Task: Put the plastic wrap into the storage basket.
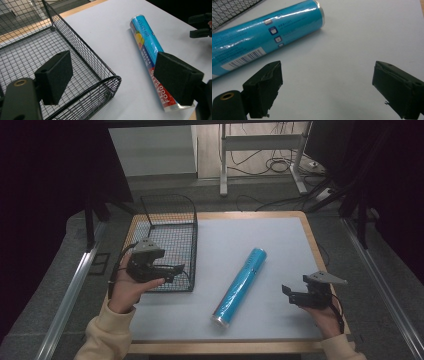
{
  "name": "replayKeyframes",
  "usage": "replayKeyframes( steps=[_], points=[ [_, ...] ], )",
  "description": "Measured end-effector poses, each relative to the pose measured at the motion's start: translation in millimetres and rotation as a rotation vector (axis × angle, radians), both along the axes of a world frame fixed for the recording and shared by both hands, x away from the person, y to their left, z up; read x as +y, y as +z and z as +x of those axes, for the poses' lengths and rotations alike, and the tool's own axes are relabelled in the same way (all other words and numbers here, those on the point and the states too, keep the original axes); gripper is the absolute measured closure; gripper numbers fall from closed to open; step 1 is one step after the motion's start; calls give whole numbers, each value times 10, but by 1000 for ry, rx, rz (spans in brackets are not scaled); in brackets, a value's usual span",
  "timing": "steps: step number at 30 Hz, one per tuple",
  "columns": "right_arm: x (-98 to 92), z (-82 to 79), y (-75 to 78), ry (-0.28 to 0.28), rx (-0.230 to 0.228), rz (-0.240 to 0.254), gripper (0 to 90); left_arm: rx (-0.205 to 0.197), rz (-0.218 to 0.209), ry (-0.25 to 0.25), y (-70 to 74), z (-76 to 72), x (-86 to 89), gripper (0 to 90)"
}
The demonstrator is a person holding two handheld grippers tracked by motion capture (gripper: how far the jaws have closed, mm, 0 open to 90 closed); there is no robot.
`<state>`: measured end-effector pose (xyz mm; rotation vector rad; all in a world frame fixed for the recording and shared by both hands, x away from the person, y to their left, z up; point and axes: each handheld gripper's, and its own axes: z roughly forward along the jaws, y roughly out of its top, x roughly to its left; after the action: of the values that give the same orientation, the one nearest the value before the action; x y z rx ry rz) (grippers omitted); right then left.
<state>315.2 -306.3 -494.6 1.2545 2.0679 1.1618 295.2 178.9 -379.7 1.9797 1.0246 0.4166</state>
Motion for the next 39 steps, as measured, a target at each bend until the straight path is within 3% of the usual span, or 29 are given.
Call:
replayKeyframes(
  steps=[24, 39],
  points=[
    [49, -30, -65, 35, -11, -59, 116, 12, 7, 5, -12, 3, -72, 157],
    [40, -24, -66, 25, 0, -54, 129, 21, 23, -84, -1, -23, -398, 155]
  ],
)
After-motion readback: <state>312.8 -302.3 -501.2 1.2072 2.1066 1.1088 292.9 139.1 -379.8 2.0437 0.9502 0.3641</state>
